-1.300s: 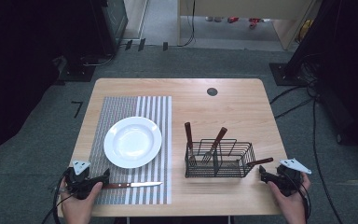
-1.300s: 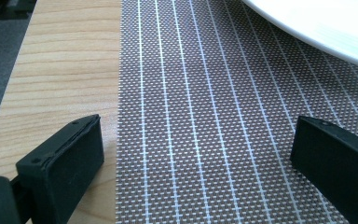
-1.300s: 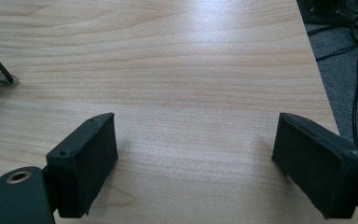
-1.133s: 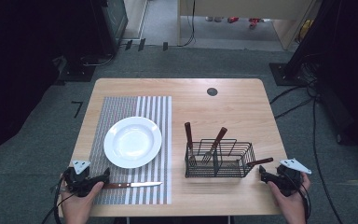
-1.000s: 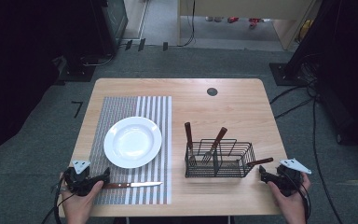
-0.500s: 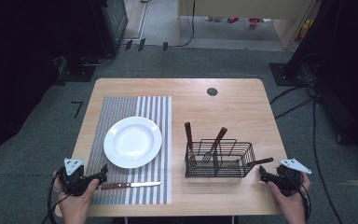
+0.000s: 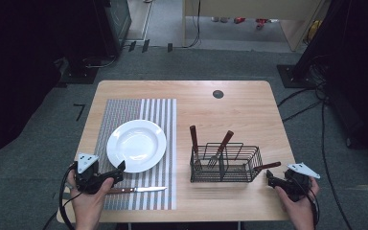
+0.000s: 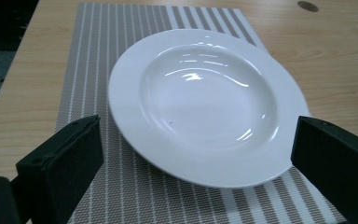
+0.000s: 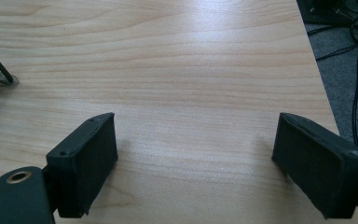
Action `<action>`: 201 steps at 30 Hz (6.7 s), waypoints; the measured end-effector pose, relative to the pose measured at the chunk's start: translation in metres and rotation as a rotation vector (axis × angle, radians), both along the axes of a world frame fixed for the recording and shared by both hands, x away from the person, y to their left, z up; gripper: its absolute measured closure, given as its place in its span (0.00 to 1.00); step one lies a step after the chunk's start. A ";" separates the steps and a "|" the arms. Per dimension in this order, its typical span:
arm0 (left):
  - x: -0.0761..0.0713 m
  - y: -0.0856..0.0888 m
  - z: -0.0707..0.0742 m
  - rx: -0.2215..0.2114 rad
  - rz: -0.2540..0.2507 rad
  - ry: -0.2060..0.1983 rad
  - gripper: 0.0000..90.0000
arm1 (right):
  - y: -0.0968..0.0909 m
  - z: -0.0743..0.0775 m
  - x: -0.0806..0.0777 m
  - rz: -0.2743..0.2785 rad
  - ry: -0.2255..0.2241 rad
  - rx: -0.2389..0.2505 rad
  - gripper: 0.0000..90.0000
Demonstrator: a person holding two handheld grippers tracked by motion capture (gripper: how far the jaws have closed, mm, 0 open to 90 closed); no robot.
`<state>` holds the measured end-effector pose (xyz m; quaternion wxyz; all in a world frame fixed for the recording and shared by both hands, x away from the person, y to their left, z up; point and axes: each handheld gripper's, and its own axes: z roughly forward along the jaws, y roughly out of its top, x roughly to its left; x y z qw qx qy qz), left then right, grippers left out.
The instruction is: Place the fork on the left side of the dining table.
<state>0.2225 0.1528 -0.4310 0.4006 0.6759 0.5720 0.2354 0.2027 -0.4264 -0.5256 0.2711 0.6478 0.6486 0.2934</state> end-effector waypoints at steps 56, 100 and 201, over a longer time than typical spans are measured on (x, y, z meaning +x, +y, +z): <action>0.041 -0.135 0.042 -0.135 -0.347 -0.074 0.17 | 0.000 0.000 0.000 0.000 0.001 0.001 0.15; 0.064 -0.181 0.072 -0.215 -0.532 -0.081 0.92 | 0.000 0.000 0.000 0.003 -0.001 0.000 0.15; 0.154 0.008 0.031 -0.843 0.013 -0.341 0.92 | 0.000 0.000 0.000 0.003 -0.002 0.001 0.15</action>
